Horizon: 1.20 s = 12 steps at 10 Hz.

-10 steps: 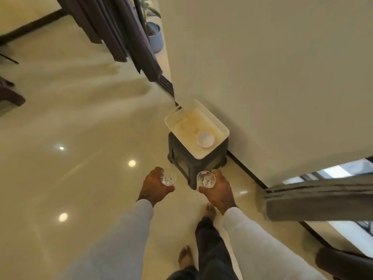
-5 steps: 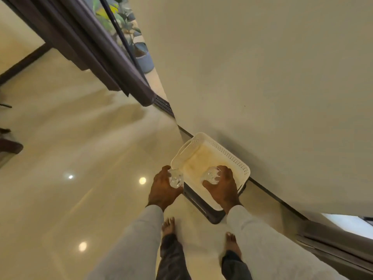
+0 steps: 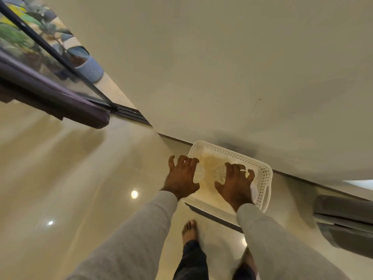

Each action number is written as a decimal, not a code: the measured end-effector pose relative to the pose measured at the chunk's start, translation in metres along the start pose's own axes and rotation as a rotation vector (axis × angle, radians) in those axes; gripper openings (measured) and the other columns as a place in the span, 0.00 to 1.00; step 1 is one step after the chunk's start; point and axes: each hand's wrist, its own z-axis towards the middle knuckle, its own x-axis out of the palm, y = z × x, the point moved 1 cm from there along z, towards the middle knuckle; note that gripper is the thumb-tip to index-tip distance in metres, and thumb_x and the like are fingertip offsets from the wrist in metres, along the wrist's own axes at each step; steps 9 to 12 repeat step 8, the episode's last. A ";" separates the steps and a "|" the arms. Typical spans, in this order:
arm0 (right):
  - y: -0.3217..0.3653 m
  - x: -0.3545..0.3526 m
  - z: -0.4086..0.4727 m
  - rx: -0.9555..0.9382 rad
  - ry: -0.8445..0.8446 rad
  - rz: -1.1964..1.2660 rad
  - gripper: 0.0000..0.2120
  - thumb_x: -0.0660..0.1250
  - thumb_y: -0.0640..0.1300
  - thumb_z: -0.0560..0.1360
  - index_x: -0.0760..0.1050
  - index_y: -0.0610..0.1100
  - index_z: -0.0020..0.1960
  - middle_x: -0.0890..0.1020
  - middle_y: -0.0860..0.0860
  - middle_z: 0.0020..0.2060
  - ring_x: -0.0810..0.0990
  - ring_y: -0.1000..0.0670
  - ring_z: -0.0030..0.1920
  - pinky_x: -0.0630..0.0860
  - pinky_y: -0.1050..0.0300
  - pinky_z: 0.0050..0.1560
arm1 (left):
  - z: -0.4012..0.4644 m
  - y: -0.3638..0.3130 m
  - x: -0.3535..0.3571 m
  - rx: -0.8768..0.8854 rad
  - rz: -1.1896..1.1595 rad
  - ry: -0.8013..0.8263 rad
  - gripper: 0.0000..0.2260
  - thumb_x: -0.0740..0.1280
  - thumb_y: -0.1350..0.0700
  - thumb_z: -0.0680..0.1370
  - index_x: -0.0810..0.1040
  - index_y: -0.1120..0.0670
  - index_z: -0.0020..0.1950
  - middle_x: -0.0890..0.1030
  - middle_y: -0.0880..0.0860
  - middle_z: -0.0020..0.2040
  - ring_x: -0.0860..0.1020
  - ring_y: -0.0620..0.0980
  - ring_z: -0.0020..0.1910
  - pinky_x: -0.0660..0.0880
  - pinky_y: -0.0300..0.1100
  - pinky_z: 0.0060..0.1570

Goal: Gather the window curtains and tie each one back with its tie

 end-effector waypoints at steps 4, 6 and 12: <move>0.003 0.009 0.012 0.034 0.067 -0.011 0.37 0.74 0.64 0.73 0.71 0.49 0.76 0.81 0.48 0.69 0.73 0.40 0.75 0.53 0.28 0.77 | 0.053 0.010 0.031 0.170 0.290 -0.005 0.35 0.76 0.34 0.71 0.73 0.44 0.75 0.60 0.58 0.85 0.50 0.66 0.86 0.36 0.76 0.76; 0.006 0.006 0.009 0.045 0.097 -0.022 0.38 0.71 0.65 0.75 0.66 0.50 0.80 0.77 0.49 0.74 0.68 0.40 0.79 0.49 0.28 0.78 | 0.051 0.009 0.044 0.135 0.312 0.047 0.41 0.75 0.31 0.72 0.66 0.41 0.81 0.54 0.59 0.87 0.45 0.67 0.87 0.36 0.77 0.76; 0.002 -0.022 -0.020 0.036 0.124 -0.002 0.53 0.71 0.70 0.74 0.48 0.53 0.87 0.62 0.50 0.84 0.55 0.40 0.85 0.38 0.26 0.78 | 0.025 0.005 0.015 0.045 0.274 0.042 0.54 0.71 0.28 0.75 0.41 0.44 0.87 0.39 0.57 0.88 0.35 0.65 0.86 0.29 0.75 0.74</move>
